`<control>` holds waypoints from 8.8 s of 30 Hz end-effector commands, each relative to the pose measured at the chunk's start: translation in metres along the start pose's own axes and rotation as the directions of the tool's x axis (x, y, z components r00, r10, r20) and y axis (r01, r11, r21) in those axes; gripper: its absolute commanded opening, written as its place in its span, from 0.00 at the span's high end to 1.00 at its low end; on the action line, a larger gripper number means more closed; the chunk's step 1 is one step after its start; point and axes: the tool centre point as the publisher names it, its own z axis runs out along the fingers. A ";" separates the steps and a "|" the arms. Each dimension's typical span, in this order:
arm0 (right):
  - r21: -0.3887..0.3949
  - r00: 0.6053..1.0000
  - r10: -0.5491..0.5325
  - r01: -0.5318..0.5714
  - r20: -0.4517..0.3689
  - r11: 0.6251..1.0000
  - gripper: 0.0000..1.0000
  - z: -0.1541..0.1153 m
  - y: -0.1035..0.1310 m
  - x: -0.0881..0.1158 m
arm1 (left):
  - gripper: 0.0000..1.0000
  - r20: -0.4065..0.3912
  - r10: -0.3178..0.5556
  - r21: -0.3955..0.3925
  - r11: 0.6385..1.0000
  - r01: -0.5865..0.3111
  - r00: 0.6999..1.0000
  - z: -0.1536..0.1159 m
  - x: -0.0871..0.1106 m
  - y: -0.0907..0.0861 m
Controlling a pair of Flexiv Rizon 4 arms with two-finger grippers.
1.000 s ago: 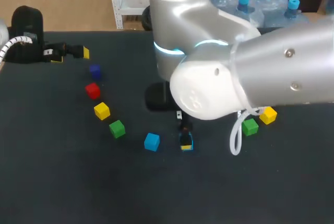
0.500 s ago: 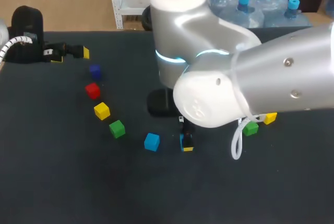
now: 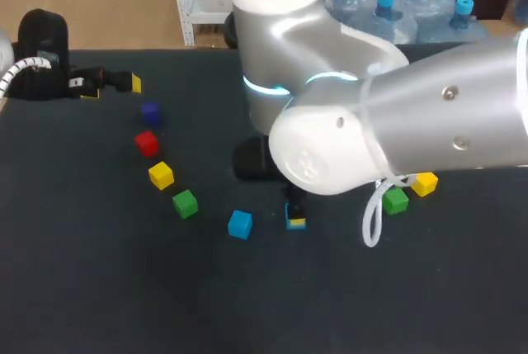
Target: Place the blue cubes, place green cubes on the blue cubes, place the yellow cubes on the green cubes, then place the red cubes on the yellow cubes, and place purple cube on the red cubes.
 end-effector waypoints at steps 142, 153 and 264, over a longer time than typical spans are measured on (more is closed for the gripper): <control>-0.011 0.997 0.044 -0.044 0.063 0.999 1.00 -0.003 -0.116 0.023 | 0.00 0.006 0.001 0.009 1.000 -0.002 1.000 0.000 0.001 0.002; -0.011 0.997 0.047 -0.046 0.062 0.999 1.00 -0.003 -0.116 0.024 | 0.00 0.006 0.001 0.009 1.000 -0.002 1.000 0.000 0.001 0.002; 0.359 0.720 0.258 -0.582 0.644 0.730 0.00 -0.118 -0.004 0.086 | 0.00 0.006 0.001 0.009 1.000 -0.002 1.000 0.000 0.001 0.002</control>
